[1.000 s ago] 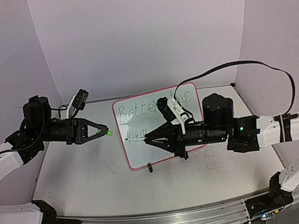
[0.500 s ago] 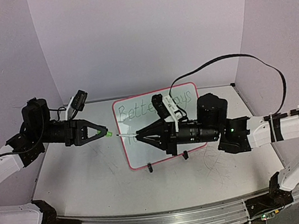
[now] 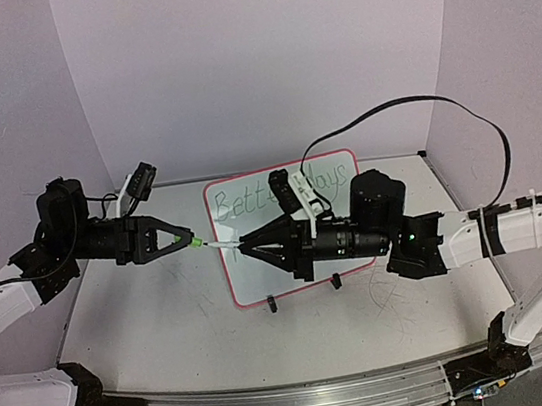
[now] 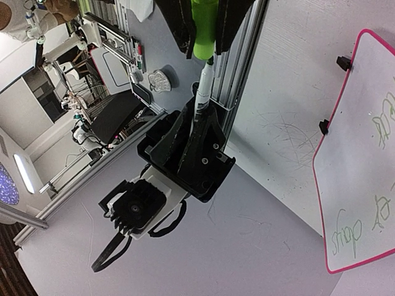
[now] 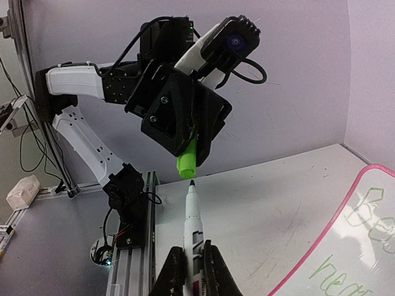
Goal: Write a sentence on the whiteboard
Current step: Insert the whiteboard marker without the cap into the pen cap.
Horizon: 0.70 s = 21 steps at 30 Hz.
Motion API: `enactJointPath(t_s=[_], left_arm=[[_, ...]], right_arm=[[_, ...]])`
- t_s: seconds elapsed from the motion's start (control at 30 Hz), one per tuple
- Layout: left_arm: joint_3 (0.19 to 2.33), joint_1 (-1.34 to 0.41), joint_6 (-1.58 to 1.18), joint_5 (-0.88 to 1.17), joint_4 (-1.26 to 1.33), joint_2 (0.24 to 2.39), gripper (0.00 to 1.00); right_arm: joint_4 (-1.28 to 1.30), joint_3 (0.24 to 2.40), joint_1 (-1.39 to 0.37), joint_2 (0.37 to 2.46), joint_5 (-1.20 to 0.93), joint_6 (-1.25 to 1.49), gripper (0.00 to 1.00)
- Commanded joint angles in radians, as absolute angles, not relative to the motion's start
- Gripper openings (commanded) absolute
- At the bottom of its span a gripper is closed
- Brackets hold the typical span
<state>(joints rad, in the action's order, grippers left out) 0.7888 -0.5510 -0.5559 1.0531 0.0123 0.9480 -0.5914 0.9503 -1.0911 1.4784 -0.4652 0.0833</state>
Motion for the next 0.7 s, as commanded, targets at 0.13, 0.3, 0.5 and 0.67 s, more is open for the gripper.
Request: enactJointPath(t_s=[0.13, 0.3, 0.5, 0.67], left_arm=[[0.779, -0.554, -0.568, 1.06, 0.066, 0.929, 0.0], [0.78, -0.554, -0.575, 1.061, 0.067, 0.924, 0.0], [0.778, -0.554, -0.578, 1.06, 0.069, 0.919, 0.0], [0.773, -0.554, -0.578, 1.057, 0.069, 0.914, 0.0]], right_arm=[[-0.652, 0.999, -1.099, 1.497, -0.482, 0.099, 0.0], [-0.658, 1.01, -1.099, 1.51, -0.48, 0.102, 0.0], [-0.688, 1.013, -1.101, 1.527, -0.462, 0.115, 0.0], [-0.708, 0.994, -1.101, 1.514, -0.447, 0.12, 0.0]])
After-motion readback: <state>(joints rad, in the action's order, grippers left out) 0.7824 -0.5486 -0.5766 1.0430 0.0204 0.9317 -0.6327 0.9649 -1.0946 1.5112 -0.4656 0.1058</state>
